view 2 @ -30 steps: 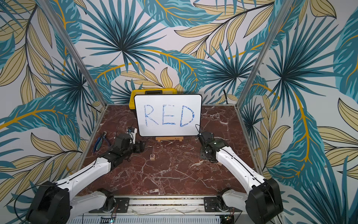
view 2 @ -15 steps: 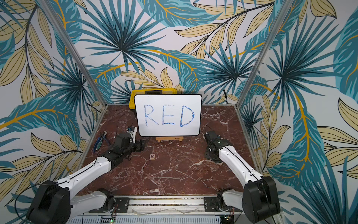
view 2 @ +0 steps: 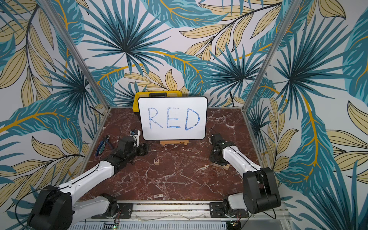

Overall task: Assemble the uppercase word "red" with letter blocks
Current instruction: Pick up the letter block from the center of the board.

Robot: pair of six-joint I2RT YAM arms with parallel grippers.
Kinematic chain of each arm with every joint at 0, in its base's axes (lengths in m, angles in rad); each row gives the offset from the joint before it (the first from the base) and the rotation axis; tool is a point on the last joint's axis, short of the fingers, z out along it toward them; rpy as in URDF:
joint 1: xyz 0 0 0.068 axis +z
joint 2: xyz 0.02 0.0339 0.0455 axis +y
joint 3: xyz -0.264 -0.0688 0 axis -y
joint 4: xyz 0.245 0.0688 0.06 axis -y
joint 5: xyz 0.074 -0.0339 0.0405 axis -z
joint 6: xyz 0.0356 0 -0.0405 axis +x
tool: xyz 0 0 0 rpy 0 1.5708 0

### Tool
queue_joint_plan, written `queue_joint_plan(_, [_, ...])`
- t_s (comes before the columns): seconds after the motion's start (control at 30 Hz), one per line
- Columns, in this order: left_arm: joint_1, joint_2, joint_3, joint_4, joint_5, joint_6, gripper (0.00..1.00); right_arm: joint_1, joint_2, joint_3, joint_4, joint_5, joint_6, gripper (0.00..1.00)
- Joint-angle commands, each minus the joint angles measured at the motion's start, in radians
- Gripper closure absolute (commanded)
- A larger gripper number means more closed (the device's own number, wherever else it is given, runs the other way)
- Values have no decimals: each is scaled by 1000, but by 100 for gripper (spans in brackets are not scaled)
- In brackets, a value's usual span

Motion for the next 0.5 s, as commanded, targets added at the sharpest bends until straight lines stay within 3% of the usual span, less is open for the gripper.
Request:
queue_joint_plan(0.0, [-4, -2, 51, 15, -15, 17, 30, -7, 26, -16, 26, -15, -22, 65])
queue_joint_plan(0.47, [-4, 4, 59, 15, -24, 25, 30, -29, -5, -49, 29, -4, -21, 61])
